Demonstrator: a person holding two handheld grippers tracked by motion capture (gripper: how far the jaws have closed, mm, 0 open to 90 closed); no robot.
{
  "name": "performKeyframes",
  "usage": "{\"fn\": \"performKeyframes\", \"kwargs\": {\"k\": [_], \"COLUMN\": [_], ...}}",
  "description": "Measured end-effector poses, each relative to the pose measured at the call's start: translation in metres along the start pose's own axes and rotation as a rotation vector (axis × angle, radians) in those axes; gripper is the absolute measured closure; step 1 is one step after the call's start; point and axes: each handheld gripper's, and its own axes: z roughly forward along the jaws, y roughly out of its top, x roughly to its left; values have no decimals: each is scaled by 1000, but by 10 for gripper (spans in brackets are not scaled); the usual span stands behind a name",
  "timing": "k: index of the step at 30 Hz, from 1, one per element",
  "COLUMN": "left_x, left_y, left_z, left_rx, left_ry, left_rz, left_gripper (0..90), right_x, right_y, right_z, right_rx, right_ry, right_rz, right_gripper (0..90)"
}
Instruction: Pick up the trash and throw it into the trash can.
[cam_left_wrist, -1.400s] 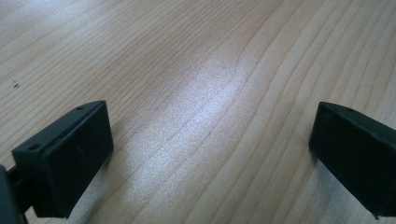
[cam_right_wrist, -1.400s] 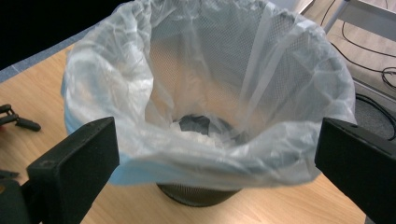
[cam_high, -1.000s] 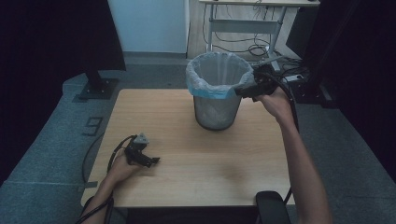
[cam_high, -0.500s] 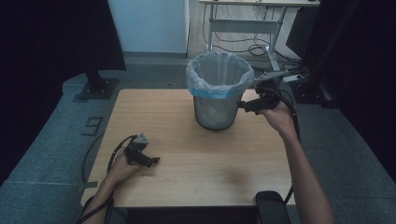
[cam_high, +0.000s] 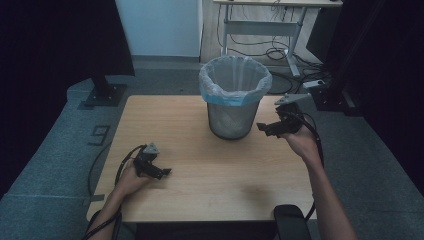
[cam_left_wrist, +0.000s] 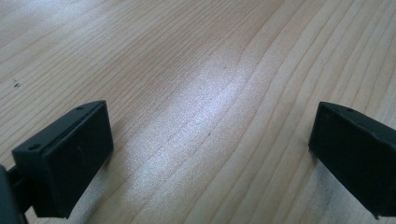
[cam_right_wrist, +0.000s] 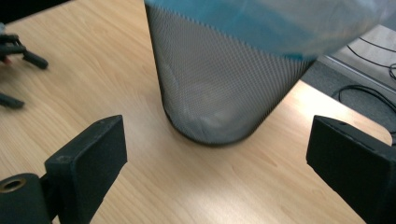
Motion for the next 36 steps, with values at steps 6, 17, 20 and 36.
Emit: {"fn": "performKeyframes", "kwargs": {"k": [6, 17, 20, 36], "left_x": [0, 0, 0, 0], "left_y": [0, 0, 0, 0], "left_z": [0, 0, 0, 0], "left_rx": [0, -1, -1, -2], "left_ry": [0, 1, 1, 2], "left_rz": [-2, 0, -2, -2], "left_gripper": [0, 0, 0, 0], "right_x": [5, 11, 14, 33], "right_y": [-20, -64, -77, -142], "right_z": [1, 21, 30, 74], "right_rx": [9, 33, 34, 88], "right_ry": [3, 11, 16, 8], "right_rz": [-4, 21, 33, 39], "right_gripper": [54, 58, 59, 51]}}
